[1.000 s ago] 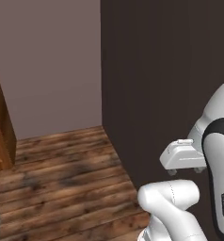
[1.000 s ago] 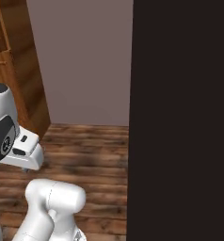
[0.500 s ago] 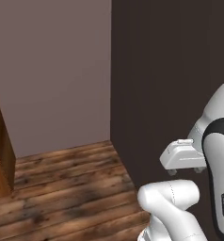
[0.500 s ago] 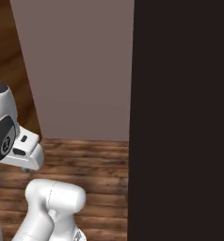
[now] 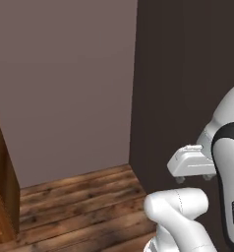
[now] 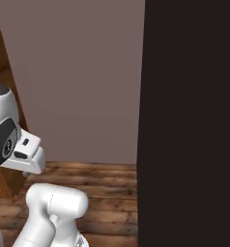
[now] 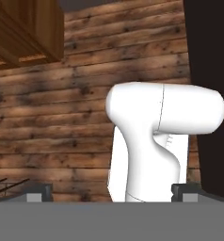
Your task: Move the bowls from the cabinet to the plates on the dining table.
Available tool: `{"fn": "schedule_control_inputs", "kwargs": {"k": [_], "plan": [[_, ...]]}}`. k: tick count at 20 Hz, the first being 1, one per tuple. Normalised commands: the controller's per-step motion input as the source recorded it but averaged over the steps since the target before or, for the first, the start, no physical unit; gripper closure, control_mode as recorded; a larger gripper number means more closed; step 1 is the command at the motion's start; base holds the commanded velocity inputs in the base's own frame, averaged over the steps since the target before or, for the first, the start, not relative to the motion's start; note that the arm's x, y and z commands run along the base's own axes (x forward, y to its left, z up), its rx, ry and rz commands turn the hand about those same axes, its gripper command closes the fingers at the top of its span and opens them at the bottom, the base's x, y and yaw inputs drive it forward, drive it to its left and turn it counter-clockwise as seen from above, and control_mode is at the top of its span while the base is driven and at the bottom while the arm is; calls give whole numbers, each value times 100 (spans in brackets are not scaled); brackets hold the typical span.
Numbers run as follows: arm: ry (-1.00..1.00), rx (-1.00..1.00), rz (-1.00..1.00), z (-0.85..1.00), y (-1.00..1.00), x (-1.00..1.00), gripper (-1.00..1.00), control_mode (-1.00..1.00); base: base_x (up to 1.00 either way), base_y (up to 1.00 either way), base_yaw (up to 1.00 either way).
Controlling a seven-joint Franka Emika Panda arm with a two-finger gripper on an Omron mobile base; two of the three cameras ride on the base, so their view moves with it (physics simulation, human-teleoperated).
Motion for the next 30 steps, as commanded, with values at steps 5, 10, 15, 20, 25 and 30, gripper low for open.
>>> {"fn": "schedule_control_inputs", "kwargs": {"k": [5, 10, 15, 20, 25, 30], "plan": [[0, 0, 0, 0, 0, 0, -100, 100, 4, 79, -8], [0, 0, 0, 0, 0, 0, -100, 100, -4, 87, -12], [0, 0, 0, 0, 0, 0, -100, 100, -3, 82, -12], [0, 0, 0, 0, 0, 0, -100, 100, -2, 77, -14], [0, 0, 0, 0, 0, 0, -100, 100, -12, 67, -14], [0, 0, 0, 0, 0, 0, -100, 100, -23, 59, -12]]}}
